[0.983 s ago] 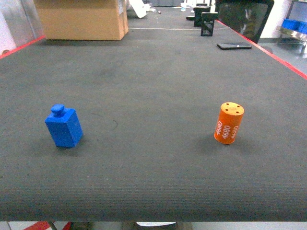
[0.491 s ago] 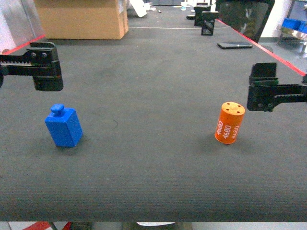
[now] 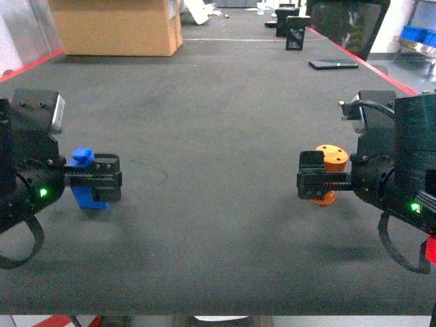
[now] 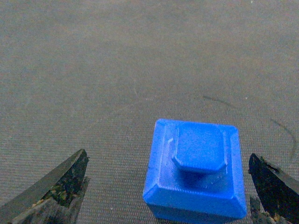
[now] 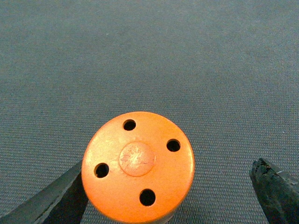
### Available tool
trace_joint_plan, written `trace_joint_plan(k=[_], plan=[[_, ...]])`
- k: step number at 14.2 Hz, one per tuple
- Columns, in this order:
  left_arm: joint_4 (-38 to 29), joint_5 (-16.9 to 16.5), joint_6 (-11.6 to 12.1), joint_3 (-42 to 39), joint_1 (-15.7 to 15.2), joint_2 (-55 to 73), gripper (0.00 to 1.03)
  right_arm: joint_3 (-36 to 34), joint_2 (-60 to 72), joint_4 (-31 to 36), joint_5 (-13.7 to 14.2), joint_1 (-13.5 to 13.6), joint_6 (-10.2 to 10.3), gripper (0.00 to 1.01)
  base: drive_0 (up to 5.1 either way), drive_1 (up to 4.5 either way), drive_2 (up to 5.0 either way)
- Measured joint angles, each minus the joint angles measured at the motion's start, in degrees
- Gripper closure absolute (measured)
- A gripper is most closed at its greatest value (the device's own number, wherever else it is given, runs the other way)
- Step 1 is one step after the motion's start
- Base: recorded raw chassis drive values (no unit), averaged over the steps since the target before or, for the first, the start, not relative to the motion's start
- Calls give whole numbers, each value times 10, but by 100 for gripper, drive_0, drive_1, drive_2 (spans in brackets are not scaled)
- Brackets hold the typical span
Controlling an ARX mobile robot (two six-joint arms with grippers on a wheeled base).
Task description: Sort blue parts and orange caps into right shelf containers
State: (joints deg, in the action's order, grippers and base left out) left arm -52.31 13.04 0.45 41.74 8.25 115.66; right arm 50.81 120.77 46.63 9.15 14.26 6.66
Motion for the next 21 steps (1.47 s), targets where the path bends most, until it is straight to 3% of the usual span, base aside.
trace_joint_plan(k=[4,6,8,9,11,12,13,16,19,21], plan=[[12,0,0,12,0,29,5,12,21,1,7,2,0,3,0,0,0],[16,0,-1,17,0,39,5,15,34,-7,9,4,11,3,0,0,0],[11,0,0,18,0,40,5,16,39,2,19,5,15,10,0,0,0],[8,0,-1,18,0,40,13,17,39,5,19,8,15,19,0,0,0],[2,0,-1,18,-2,41,40,19,39,3,15,7,24,47,0,0,0],[2,0,-1,17,-2,41,52,19,38,0,15,7,24,56,0,0,0],[0,-2,-3,11,-3,36,61,18,32,-5,15,7,28,57,0,0,0],[-25,0,-4,-37,-11,-22,62,-65,-64,11,8,2,28,58,0,0,0],[-56,8,-7,-130,-19,-198,62,-200,-256,27,-3,-30,28,58,0,0,0],[-16,38,9,-203,-23,-375,62,-299,-450,-35,-5,-46,28,58,0,0,0]])
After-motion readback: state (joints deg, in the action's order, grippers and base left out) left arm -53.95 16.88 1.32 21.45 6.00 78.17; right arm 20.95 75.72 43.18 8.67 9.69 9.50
